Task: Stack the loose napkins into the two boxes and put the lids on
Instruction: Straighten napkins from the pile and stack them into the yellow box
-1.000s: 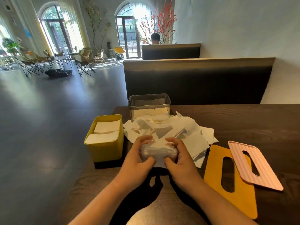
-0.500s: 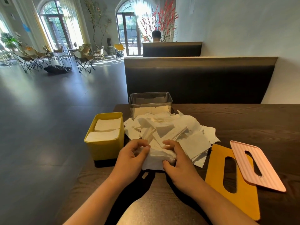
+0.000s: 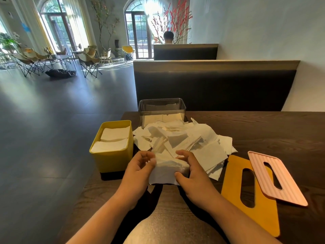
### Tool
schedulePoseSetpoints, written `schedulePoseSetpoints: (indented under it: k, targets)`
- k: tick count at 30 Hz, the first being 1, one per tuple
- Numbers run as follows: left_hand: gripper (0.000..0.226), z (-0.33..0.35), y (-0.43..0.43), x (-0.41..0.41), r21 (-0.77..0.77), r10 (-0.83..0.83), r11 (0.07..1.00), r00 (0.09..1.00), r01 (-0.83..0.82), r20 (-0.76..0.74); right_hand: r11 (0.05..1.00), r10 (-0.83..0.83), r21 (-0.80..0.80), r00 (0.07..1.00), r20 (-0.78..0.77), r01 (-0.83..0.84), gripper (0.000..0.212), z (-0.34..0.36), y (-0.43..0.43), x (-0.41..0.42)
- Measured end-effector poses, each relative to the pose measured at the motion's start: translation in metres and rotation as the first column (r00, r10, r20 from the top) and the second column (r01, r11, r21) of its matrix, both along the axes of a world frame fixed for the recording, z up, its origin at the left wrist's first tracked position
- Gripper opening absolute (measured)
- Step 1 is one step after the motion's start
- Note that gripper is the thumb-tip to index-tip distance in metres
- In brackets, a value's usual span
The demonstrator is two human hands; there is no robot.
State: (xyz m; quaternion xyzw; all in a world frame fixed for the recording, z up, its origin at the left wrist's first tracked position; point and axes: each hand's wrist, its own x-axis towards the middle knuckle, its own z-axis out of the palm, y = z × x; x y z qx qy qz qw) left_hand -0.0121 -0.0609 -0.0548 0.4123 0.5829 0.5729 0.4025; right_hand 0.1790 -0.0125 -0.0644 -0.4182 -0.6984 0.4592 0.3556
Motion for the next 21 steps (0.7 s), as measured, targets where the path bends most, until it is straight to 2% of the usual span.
schedulePoseSetpoints:
  k: [4,5,7,9,13,18,21]
  targets:
    - [0.033,0.003,0.000,0.013,0.042,-0.062,0.998,0.975,0.055,0.211,0.999,0.042,0.018,0.998,0.045,-0.043,0.062,0.001,-0.001,0.000]
    - [0.036,0.004,0.001,0.015,0.064,-0.078,0.996,0.974,0.066,0.212,0.998,0.059,0.016,0.997,0.049,-0.060,0.063,0.001,-0.002,0.000]
    - [0.039,0.004,0.002,0.018,0.109,-0.100,0.990,0.989,0.088,0.105,0.995,0.082,0.047,0.995,0.052,-0.084,0.066,0.001,-0.003,0.000]
    - [0.041,0.006,0.002,0.022,0.135,-0.123,0.984,0.992,0.117,0.040,0.984,0.069,0.159,0.994,0.089,-0.082,0.066,0.000,-0.004,-0.001]
    - [0.035,0.001,0.004,0.023,0.101,-0.105,0.989,0.993,0.110,-0.052,0.941,0.042,0.326,0.987,0.152,-0.090,0.051,-0.005,-0.004,-0.002]
    - [0.025,0.004,0.013,0.017,0.093,-0.025,0.995,0.999,0.022,0.028,0.939,-0.020,0.343,0.992,0.125,-0.025,0.028,-0.004,-0.003,-0.003]
    - [0.022,0.005,0.019,0.014,0.061,-0.041,0.997,0.999,0.040,0.025,0.948,-0.033,0.317,0.997,0.073,0.008,0.031,-0.001,-0.006,-0.002]
